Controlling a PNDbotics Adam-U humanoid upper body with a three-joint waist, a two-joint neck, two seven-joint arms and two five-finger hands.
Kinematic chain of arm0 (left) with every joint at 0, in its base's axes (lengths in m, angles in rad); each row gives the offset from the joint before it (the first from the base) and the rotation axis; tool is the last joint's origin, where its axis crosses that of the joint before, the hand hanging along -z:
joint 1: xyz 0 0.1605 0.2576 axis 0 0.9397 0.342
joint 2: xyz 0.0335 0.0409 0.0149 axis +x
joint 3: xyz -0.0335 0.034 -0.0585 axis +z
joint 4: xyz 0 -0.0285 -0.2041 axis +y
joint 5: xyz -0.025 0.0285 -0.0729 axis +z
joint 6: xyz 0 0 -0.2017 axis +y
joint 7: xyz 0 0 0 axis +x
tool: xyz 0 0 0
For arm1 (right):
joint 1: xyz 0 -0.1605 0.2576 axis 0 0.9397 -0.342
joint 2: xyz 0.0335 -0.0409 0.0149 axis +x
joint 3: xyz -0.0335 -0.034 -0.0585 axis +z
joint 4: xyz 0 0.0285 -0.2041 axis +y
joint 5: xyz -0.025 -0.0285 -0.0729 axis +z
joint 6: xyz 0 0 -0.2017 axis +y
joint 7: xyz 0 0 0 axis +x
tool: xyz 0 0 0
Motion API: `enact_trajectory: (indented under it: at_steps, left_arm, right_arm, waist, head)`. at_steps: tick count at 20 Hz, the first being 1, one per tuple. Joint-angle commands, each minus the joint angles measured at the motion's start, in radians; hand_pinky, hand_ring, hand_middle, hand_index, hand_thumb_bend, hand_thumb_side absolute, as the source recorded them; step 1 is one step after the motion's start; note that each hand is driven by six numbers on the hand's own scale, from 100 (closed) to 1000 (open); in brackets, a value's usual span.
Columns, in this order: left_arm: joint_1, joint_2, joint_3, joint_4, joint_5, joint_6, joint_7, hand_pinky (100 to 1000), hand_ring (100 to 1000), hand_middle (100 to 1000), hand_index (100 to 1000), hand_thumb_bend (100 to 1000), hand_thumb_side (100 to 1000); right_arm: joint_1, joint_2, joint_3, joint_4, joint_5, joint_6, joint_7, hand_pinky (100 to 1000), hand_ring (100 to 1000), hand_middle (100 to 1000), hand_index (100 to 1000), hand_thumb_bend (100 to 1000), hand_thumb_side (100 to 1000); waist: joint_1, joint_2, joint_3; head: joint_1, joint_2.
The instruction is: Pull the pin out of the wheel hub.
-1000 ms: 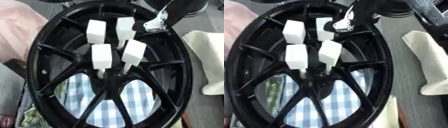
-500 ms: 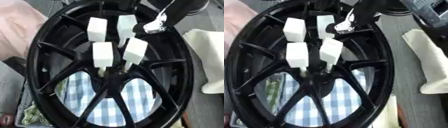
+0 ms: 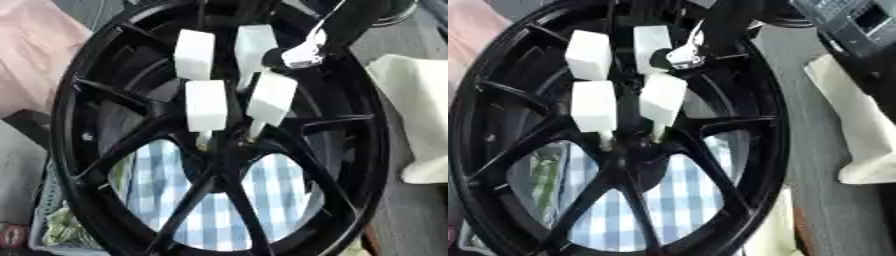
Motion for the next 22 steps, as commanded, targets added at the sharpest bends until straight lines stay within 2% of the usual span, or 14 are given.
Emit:
enact_trajectory:
  at_steps: [1, 9, 15, 16, 22]
  left_arm:
    - [-0.004, 0.015, 0.014, -0.015, 0.002, -0.003, 0.001, 779, 890, 779, 801, 303, 771]
    - [-0.002, 0.013, 0.014, -0.015, 0.001, -0.003, 0.003, 779, 890, 779, 799, 301, 773]
    - [0.000, 0.010, 0.015, -0.015, 0.001, -0.003, 0.004, 779, 890, 778, 796, 301, 774]
    - [0.001, 0.010, 0.015, -0.015, 0.001, -0.003, 0.005, 779, 890, 777, 794, 300, 775]
    - [0.002, 0.007, 0.017, -0.015, 0.000, -0.005, 0.007, 779, 890, 775, 791, 301, 774]
  right_arm:
    - [-0.010, -0.012, -0.008, 0.004, 0.017, -0.005, 0.001, 844, 844, 764, 849, 323, 424]
    - [-0.006, -0.008, -0.004, 0.014, 0.028, -0.010, 0.010, 834, 836, 690, 825, 321, 445]
    - [-0.002, -0.003, -0.005, 0.028, 0.026, -0.014, 0.009, 825, 822, 629, 769, 273, 452]
    - [-0.002, -0.002, -0.006, 0.031, 0.022, -0.014, 0.003, 821, 806, 598, 738, 243, 444]
    - [-0.003, 0.005, -0.009, 0.043, -0.004, -0.007, -0.048, 803, 755, 528, 660, 202, 380]
  waist:
    - [0.006, -0.018, 0.002]
    - [0.006, -0.015, 0.002]
    - [0.005, -0.013, 0.004]
    - [0.005, -0.013, 0.004]
    - [0.004, -0.013, 0.006]
  head:
    - [-0.003, 0.002]
    - [-0.003, 0.006]
    - [-0.004, 0.005]
    - [-0.005, 0.006]
    - [-0.007, 0.005]
